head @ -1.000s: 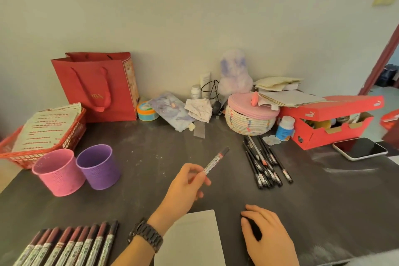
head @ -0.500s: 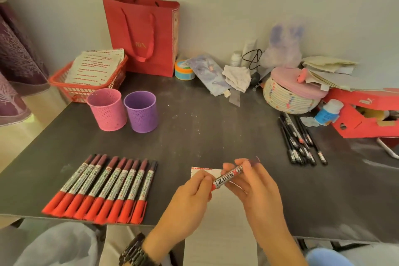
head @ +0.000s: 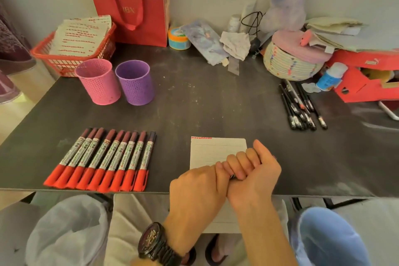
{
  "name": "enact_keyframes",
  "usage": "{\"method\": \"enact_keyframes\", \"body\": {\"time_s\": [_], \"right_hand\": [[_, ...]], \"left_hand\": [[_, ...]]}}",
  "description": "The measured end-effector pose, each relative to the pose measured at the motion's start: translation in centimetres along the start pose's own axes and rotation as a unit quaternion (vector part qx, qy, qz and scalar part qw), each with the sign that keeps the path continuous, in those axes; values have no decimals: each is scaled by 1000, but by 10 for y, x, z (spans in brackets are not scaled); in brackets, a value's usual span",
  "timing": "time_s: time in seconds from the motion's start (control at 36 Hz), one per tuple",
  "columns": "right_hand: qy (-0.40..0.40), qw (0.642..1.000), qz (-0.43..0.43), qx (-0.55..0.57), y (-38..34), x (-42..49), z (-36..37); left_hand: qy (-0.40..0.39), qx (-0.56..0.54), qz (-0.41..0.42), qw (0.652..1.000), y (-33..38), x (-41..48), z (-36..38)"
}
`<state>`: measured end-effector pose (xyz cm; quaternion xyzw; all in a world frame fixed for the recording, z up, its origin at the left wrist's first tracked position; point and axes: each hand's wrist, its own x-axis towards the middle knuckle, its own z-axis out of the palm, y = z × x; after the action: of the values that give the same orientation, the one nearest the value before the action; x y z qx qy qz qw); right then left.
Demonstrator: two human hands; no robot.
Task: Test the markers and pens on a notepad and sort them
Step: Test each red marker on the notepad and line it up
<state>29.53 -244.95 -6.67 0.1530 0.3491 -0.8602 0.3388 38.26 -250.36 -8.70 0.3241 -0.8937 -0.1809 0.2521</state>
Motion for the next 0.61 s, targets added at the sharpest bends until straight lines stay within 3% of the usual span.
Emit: {"method": "enact_keyframes", "body": {"time_s": [0.22, 0.33, 0.39, 0.44, 0.5, 0.61], "right_hand": [[-143, 990, 9, -10, -21, 2, -4], [-184, 983, 24, 5, -34, 11, -6], [-211, 977, 29, 27, -49, 20, -12], [-225, 973, 4, 51, -69, 32, -21], [-219, 974, -26, 58, -84, 45, -27], [-172, 984, -51, -6, -85, 63, -22]], "left_hand": [[-26, 1, 4, 1000, 19, 5, -9], [-163, -21, 7, 986, 17, 13, -16], [-242, -108, -10, 964, 3, 16, -10], [-295, -213, -91, 927, -15, 13, -9], [-263, -221, -108, 933, -27, 12, -9], [-125, -148, -53, 980, -43, 18, -2]]}}
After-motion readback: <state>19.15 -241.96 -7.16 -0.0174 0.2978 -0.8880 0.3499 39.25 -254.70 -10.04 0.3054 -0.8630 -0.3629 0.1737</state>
